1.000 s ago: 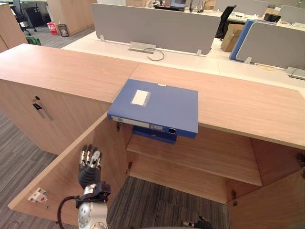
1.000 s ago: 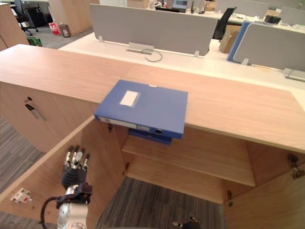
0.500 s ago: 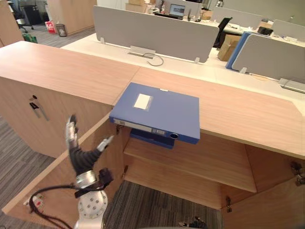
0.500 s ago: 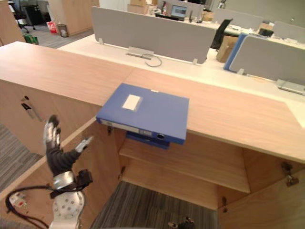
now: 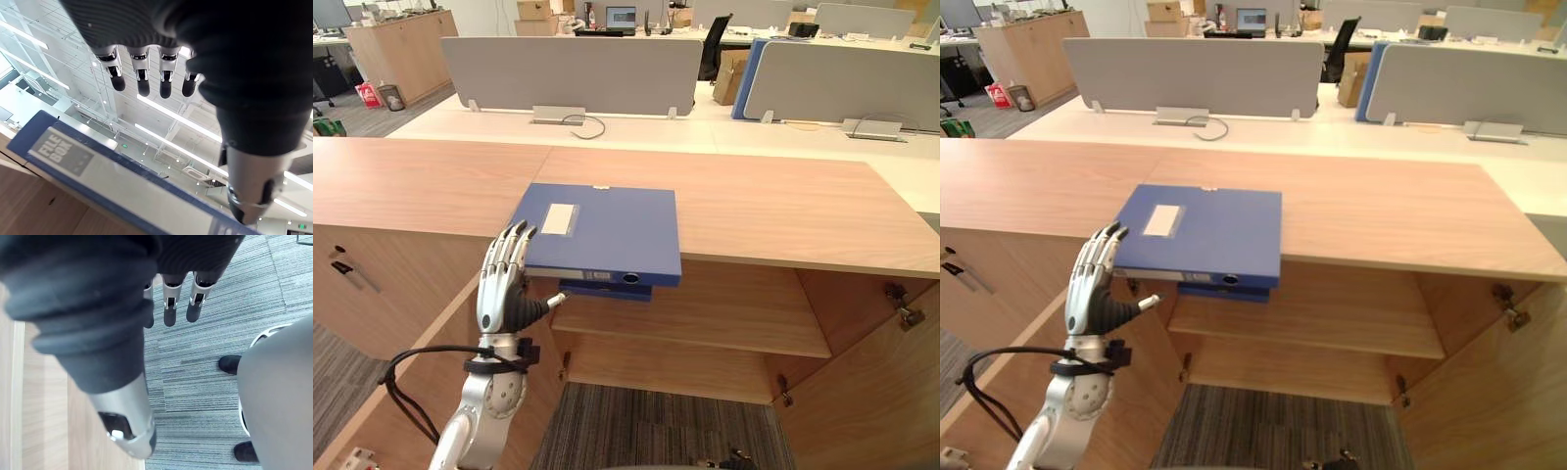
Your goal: Walk over to the cabinet, pick up the folder, carry it to the office cabinet, place the folder inside the office cabinet, then close the office cabinet door
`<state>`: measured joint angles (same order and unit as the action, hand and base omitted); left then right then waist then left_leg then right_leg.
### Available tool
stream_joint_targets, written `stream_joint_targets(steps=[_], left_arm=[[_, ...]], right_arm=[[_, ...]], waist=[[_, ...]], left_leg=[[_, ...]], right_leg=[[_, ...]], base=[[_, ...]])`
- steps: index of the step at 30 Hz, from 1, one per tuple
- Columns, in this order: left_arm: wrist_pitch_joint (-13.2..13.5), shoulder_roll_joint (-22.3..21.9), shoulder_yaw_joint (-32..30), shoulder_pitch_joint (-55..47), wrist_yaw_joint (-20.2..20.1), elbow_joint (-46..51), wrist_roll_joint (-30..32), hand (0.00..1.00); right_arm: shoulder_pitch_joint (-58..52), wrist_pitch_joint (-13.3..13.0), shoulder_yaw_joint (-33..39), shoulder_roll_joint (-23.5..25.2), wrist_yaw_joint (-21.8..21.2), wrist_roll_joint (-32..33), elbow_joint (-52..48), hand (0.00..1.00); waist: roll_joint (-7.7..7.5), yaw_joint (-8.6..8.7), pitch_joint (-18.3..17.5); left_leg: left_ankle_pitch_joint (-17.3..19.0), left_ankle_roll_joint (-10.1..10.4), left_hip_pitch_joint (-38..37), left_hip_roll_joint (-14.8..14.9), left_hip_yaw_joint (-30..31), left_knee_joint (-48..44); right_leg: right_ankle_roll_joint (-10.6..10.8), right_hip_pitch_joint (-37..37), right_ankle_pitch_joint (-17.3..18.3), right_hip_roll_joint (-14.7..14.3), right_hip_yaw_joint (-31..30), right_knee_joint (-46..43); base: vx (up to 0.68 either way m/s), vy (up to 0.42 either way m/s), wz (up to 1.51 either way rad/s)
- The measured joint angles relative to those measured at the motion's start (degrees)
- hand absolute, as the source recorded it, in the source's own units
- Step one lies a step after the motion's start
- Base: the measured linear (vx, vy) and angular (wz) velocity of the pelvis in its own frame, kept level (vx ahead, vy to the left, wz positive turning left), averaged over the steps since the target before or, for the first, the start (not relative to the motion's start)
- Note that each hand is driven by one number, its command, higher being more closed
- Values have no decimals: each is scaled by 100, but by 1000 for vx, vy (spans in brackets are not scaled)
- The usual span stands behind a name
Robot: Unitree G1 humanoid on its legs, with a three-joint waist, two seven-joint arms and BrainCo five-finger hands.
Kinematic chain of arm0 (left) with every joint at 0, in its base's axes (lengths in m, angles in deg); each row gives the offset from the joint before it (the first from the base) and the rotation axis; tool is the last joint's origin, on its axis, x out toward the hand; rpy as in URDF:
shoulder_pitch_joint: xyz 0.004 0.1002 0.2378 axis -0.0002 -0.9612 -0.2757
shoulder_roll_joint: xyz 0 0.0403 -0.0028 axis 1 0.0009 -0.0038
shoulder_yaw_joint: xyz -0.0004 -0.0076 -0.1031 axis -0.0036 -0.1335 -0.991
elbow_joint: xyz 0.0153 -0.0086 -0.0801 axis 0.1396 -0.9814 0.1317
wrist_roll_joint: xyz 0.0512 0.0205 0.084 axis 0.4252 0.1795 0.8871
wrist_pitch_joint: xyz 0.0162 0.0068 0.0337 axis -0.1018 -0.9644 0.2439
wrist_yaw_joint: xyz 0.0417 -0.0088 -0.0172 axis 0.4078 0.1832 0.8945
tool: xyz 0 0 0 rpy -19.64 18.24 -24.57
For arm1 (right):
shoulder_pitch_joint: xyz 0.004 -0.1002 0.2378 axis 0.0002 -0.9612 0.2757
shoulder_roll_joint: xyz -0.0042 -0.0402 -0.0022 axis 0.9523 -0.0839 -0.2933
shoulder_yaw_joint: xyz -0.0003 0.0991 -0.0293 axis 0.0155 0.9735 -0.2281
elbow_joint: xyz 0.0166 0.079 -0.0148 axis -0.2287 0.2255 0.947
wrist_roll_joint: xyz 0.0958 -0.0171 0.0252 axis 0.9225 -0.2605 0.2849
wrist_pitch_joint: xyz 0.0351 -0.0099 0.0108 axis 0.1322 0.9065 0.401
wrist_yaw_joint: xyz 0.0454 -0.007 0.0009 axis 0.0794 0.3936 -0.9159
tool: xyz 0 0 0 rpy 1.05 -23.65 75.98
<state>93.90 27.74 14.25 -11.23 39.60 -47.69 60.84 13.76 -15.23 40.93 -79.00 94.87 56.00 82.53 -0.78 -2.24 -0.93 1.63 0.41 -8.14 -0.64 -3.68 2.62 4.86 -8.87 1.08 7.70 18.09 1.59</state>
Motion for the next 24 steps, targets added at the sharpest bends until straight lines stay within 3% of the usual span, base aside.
stream_joint_targets(steps=[24], left_arm=[[-115, 994, 363, 976, -287, -1248, 902, 0]], right_arm=[[165, 0, 224, -15, -67, -112, 7, 0]], waist=[[8, 284, 136]], left_leg=[[20, -14, -93, -24, -173, 81]], right_leg=[[-54, -28, -45, -5, -138, 139]], base=[[-26, -6, -4]])
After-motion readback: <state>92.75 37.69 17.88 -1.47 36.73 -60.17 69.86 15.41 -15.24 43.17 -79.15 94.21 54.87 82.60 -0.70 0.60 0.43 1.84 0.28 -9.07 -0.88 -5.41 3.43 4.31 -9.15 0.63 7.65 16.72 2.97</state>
